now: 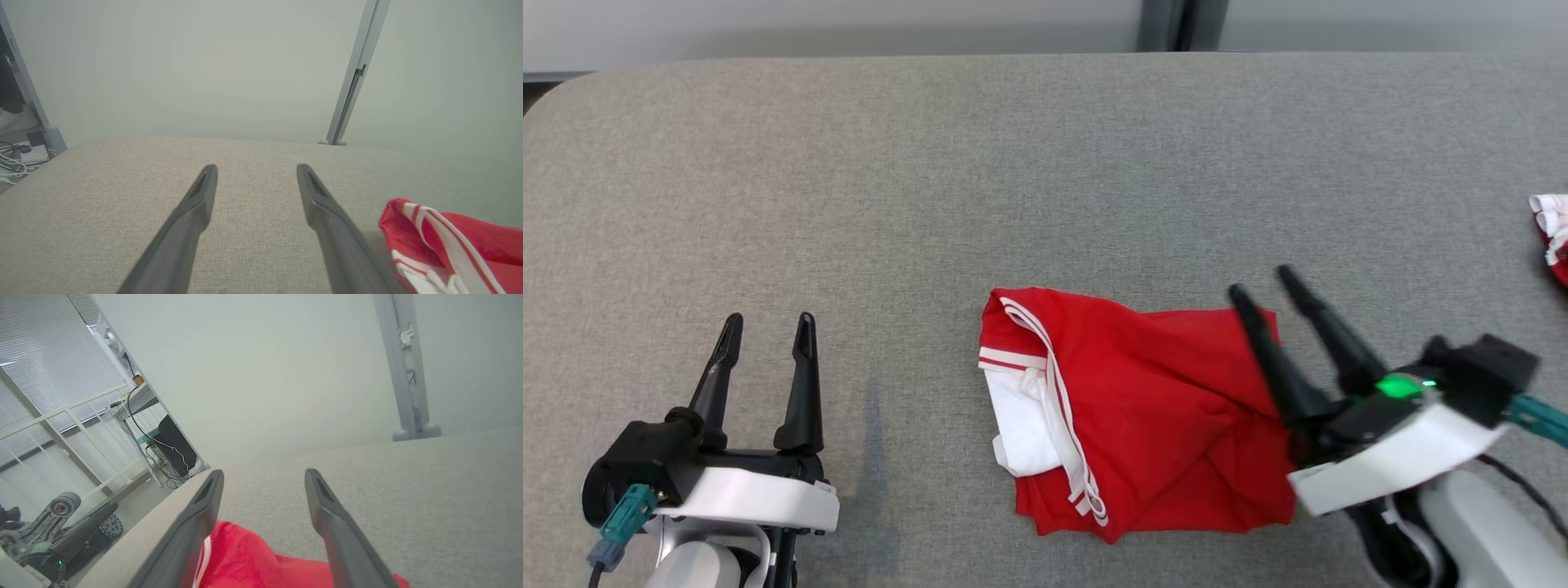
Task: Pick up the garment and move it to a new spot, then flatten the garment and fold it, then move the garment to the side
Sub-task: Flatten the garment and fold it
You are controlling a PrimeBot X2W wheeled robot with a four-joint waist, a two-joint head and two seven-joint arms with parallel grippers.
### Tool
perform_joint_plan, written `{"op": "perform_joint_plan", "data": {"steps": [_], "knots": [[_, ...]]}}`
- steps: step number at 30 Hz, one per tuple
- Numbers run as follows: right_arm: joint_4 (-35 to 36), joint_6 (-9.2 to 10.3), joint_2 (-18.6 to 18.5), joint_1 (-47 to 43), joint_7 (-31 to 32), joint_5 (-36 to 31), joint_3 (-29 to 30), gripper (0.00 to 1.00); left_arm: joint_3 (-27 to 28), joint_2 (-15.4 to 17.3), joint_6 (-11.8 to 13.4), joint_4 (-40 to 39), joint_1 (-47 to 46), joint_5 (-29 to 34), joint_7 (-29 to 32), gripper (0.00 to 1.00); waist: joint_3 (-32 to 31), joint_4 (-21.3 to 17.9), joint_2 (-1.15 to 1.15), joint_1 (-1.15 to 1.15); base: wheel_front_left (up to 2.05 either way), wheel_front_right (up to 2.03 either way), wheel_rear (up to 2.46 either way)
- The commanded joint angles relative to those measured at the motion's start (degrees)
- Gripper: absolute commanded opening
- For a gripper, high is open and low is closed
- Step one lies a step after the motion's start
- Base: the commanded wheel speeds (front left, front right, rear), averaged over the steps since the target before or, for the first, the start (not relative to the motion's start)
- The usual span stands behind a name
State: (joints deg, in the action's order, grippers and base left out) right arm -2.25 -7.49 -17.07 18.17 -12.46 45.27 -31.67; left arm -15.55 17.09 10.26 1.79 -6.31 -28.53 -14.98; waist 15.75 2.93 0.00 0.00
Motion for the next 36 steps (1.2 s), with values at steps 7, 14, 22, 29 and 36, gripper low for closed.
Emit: {"op": "perform_joint_plan", "data": {"steps": [7, 14, 22, 29, 36], "knots": [[2.5, -0.01, 0.7, -7.9, -1.7, -14.2, 20.4, 1.00, 0.6, 0.8, 1.0, -0.8, 1.4, 0.3, -0.2, 1.00, -2.1, -1.8, 0.00, 0.00, 0.00, 0.00, 0.00], [4.9, -0.01, 1.5, -14.2, 1.8, -21.5, 29.8, 1.00, 0.3, 1.6, 1.3, -1.6, 2.7, 0.7, 0.1, 1.00, -3.7, -2.3, 0.00, 0.00, 0.00, 0.00, 0.00], [6.5, -0.01, 3.1, -18.5, 3.7, -23.2, 34.0, 1.00, 0.0, 2.4, 2.0, -3.0, 4.7, 0.8, 1.1, 1.00, -4.5, -2.8, 0.00, 0.00, 0.00, 0.00, 0.00], [6.7, -0.01, 3.6, -19.0, 4.1, -23.4, 34.2, 1.00, -0.4, 2.5, 2.5, -4.1, 5.8, 0.5, 1.6, 1.00, -4.7, -2.6, 0.00, 0.00, 0.00, 0.00, 0.00], [6.2, -0.01, 3.7, -18.4, 5.2, -22.9, 33.6, 1.00, -0.7, 2.6, 2.8, -4.7, 5.7, 0.3, 2.1, 1.00, -4.6, -2.4, 0.00, 0.00, 0.00, 0.00, 0.00]]}}
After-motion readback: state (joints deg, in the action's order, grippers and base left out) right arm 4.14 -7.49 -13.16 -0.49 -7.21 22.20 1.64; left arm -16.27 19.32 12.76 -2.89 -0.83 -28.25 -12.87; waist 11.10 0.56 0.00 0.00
